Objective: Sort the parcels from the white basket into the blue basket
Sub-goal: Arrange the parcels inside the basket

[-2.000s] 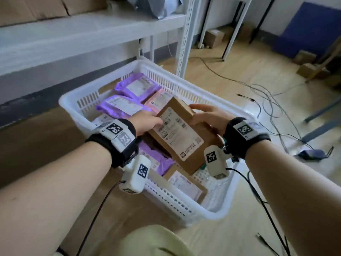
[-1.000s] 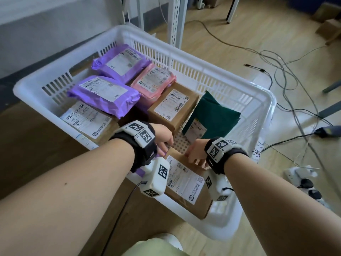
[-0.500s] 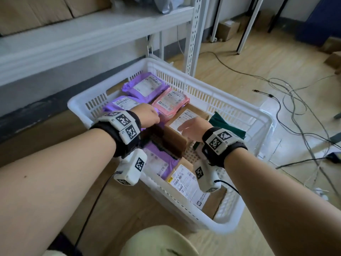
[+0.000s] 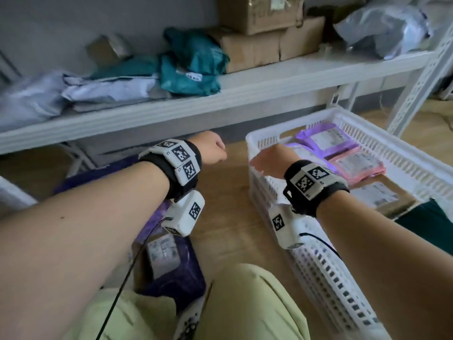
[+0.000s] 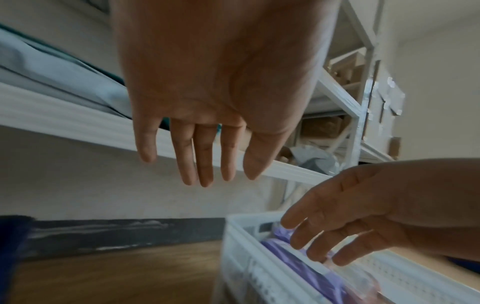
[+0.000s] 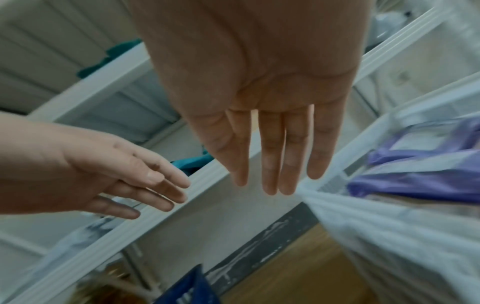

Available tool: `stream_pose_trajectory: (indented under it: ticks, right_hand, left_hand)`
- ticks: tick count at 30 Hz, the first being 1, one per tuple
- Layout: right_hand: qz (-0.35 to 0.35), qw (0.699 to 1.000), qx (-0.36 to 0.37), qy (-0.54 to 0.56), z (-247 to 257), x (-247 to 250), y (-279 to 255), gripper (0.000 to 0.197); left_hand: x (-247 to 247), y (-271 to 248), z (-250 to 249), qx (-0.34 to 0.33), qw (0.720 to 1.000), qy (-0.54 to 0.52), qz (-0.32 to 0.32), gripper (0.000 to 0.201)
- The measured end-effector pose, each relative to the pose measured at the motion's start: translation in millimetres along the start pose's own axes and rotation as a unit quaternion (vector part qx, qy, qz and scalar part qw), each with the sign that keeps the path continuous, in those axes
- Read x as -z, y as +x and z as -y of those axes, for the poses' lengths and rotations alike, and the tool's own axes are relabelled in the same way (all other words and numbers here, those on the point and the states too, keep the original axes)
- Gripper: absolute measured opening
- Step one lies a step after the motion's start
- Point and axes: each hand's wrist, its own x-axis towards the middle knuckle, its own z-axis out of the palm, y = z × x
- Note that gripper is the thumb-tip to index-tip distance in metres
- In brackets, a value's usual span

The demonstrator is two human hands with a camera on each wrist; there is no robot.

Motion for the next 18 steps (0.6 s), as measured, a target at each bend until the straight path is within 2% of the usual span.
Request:
stream_pose_trajectory:
  ticks: [3,5,7,9,11,14,16,18]
  right_hand:
    - [0.006,0.998,0.063,-0.017,53.2,29.4,10.5,0.022]
    - [-0.019,0.993,0.112,-0.028,84.4,44.9,14.6,0.024]
    - [-0.029,0.991,0.122,-0.043,113.7,57.5,9.2,0.025]
    - [-0.018,0.99,0.135,-0.024,140.8,65.3,4.3,0.019]
    - [0.018,0.991,0.13,0.011,165.2,71.0,-6.6,0.022]
    - [0.004,0.978,0.118,0.172,193.4,67.3,-5.6,0.034]
    - [0.006,0.943,0.091,0.32,210.4,73.3,-11.4,0.031]
    - [-0.006,0.925,0.089,0.368,225.0,73.9,-16.1,0.026]
  left_hand:
    - [27.2,-31.2,47.6,0.056,0.998,0.003,-0.022,0.026]
    - [41.5,-54.0,75.4,0.085,0.995,0.001,-0.044,0.027]
    - [52.6,-77.1,99.4,0.108,0.993,-0.006,-0.058,0.026]
    - [60.5,-100.0,119.5,0.127,0.989,-0.005,-0.073,0.017]
    - [66.8,-118.1,136.8,0.143,0.986,-0.005,-0.088,0.008]
    - [72.8,-141.7,161.5,0.151,0.983,-0.025,-0.103,0.023]
    - [74.5,-157.3,178.8,0.154,0.981,-0.042,-0.109,0.023]
    - [72.8,-170.9,197.0,0.16,0.979,-0.058,-0.112,0.024]
